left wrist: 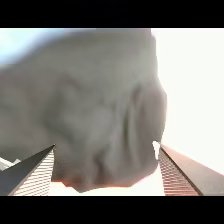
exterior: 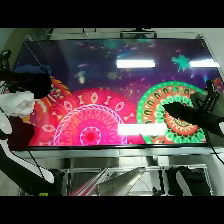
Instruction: Fold the shirts.
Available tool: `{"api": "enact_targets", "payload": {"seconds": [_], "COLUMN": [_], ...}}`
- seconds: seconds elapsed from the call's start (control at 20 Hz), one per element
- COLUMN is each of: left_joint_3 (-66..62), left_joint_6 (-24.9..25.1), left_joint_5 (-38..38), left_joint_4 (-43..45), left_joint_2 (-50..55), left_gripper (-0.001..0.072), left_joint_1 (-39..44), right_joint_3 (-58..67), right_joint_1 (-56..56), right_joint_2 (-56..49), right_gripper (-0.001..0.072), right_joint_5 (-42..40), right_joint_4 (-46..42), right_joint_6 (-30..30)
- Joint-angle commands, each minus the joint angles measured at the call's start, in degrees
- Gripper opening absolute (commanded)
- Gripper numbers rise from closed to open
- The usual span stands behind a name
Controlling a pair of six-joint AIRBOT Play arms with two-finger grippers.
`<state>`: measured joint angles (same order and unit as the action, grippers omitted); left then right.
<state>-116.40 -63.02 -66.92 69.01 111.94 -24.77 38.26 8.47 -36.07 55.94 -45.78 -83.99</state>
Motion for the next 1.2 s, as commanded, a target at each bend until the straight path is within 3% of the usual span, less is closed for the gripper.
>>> {"api": "enact_targets", "payload": {"seconds": [0.0,0.15,0.25,0.6,0.65,0.75,0.8,0.9,1.15], "left_joint_3": [-0.1,-0.1,0.0,-0.1,0.0,-0.5,-2.0,-5.7,0.6], "left_joint_6": [-1.1,-1.1,-0.9,-1.8,-3.0,-5.7,-7.4,-7.6,-7.5], "left_joint_5": [15.9,30.8,34.8,34.6,34.4,33.1,31.1,27.2,32.6], "left_joint_4": [-3.3,-4.2,-4.1,-4.1,-4.2,-4.7,-4.7,-4.8,-4.7], "left_joint_2": [-1.9,2.0,6.5,17.8,18.1,17.9,17.9,17.0,3.3], "left_gripper": [0.0708,0.07,0.07,0.069,0.0647,0.0163,0.0032,0.003,0.0031], "left_joint_1": [0.0,0.8,1.0,-2.5,-3.1,-4.0,-4.1,-3.7,-0.5], "right_joint_3": [0.0,0.0,0.0,0.0,0.0,-0.1,-0.1,-0.1,-0.3], "right_joint_1": [0.0,0.0,0.0,0.0,0.0,0.0,0.0,0.0,-0.1], "right_joint_2": [0.0,0.0,0.0,0.0,0.0,-0.2,-0.7,-1.9,-6.6], "right_gripper": [0.0016,0.0016,0.0016,0.0016,0.0016,0.0016,0.0016,0.0016,0.0015], "right_joint_5": [0.0,0.0,0.0,-0.1,-0.2,-0.2,-0.2,0.0,1.8], "right_joint_4": [0.0,0.0,0.0,-0.1,-0.4,-0.5,-0.5,-0.5,0.9], "right_joint_6": [0.0,0.0,0.0,0.0,0.0,0.0,0.0,0.0,0.0]}}
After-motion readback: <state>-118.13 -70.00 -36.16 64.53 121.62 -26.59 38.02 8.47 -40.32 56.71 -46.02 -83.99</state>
